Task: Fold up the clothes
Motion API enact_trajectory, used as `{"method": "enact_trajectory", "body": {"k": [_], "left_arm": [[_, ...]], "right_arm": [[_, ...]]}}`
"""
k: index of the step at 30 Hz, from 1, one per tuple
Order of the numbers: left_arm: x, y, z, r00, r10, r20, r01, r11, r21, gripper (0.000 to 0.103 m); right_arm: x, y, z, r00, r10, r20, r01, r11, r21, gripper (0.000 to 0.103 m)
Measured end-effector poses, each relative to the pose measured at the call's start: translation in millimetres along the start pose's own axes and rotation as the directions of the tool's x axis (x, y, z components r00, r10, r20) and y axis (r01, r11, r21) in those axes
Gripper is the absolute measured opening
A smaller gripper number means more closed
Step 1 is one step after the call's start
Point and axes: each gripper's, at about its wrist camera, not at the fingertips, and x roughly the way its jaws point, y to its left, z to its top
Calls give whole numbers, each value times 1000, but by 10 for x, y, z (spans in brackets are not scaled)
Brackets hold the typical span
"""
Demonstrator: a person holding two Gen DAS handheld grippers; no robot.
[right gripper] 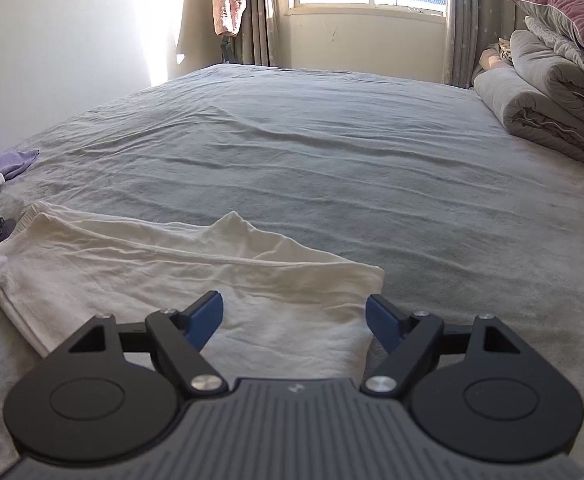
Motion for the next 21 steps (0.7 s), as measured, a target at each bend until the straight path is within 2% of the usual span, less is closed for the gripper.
{"method": "enact_trajectory", "body": {"k": [2,6,9,12,15,17,21], "left_arm": [[36,9,-15,999,-15,-29,15,1000,-19,59],[157,11,-112,985,-6,-171,2,1000,-22,59],[95,37,-135,981,-15,-193,12,1000,-16,59],[-9,34,-60,988,-40,-152,36,999,-26,61],[-67,-66,80,994,-72,-80,71,997,-7,68],[-48,-166,157,995,-91,-31,91,996,-2,75],[116,-472,263,991,-131,25,131,991,29,76]], "right_arm": [[-2,-30,0,1000,-6,-17,6,1000,11,81],[21,-104,-9,997,-16,-75,18,1000,24,81],[4,-192,-8,994,-6,-112,12,999,50,82],[-48,-297,25,989,33,-142,-17,993,113,82],[-116,-410,68,982,98,-161,-65,979,194,82],[-152,-476,85,973,149,-174,-104,965,242,82],[-173,-594,62,948,241,-206,-164,928,334,82]]}}
